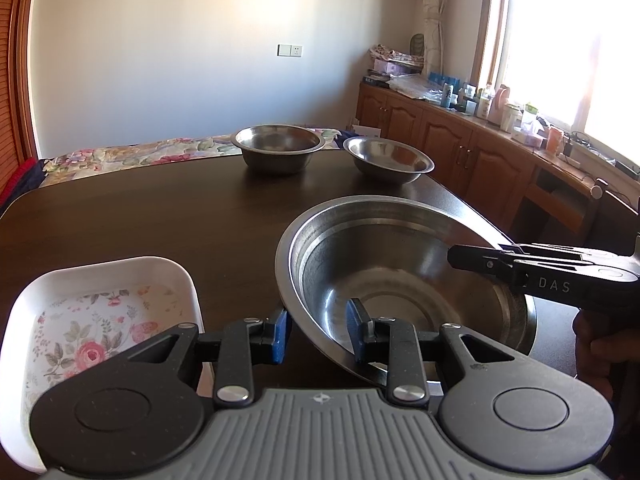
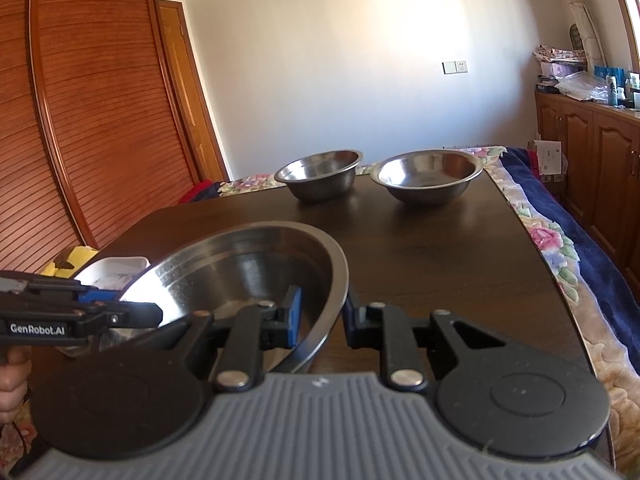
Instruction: Organize plates and bowls
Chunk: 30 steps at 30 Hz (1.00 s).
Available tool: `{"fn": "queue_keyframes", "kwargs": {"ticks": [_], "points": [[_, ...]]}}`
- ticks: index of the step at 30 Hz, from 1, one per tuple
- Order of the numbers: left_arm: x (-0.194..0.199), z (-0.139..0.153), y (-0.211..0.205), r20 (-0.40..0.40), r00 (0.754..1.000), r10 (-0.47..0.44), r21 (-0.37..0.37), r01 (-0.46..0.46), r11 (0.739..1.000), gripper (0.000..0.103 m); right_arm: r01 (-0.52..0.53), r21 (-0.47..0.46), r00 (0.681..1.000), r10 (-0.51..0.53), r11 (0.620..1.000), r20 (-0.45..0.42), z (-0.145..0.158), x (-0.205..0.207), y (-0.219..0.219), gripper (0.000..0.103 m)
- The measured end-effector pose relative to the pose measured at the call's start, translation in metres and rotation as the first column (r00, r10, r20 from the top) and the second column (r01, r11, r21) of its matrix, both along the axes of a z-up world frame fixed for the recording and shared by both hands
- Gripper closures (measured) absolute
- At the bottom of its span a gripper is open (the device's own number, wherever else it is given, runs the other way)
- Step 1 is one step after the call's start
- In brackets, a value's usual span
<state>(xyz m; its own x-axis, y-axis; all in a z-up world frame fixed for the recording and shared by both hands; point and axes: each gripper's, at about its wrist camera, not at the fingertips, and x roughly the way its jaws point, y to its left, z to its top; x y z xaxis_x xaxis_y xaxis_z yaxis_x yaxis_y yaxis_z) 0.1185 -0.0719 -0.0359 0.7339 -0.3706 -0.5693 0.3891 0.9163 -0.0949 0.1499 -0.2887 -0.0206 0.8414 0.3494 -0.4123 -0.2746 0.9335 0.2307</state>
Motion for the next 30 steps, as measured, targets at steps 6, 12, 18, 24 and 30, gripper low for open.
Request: {"fn": "queue_keyframes", "kwargs": {"ticks": [6,12,18,24,30], "points": [[0.001,0.001,0.006,0.004,1.000,0.010,-0.007,-0.010,1.000,0.056,0.007,-0.021,1.000,-0.006,1.000,0.012,0.007,-0.001,-0.006,0.073],[0.004,0.011,0.018,0.026,0.999,0.033,-0.025,-0.032,0.999,0.046,0.012,-0.065,0.998,-0.008,0.998,0.055,0.028,-0.006,-0.014,0.070],[0.015,0.022,0.026,0.055,0.997,0.058,-0.023,-0.057,0.998,0.040,0.013,-0.095,0.996,-0.004,0.995,0.087,0.046,0.004,-0.023,0.065],[0.032,0.032,0.028,0.072,0.995,0.069,-0.014,-0.069,0.998,0.038,0.006,-0.124,0.995,0.006,0.992,0.097,0.055,0.026,-0.027,0.065],[0.055,0.039,0.026,0.082,0.994,0.072,0.004,-0.073,0.997,0.038,-0.006,-0.140,0.996,0.018,0.990,0.089,0.058,0.044,-0.032,0.064]]}}
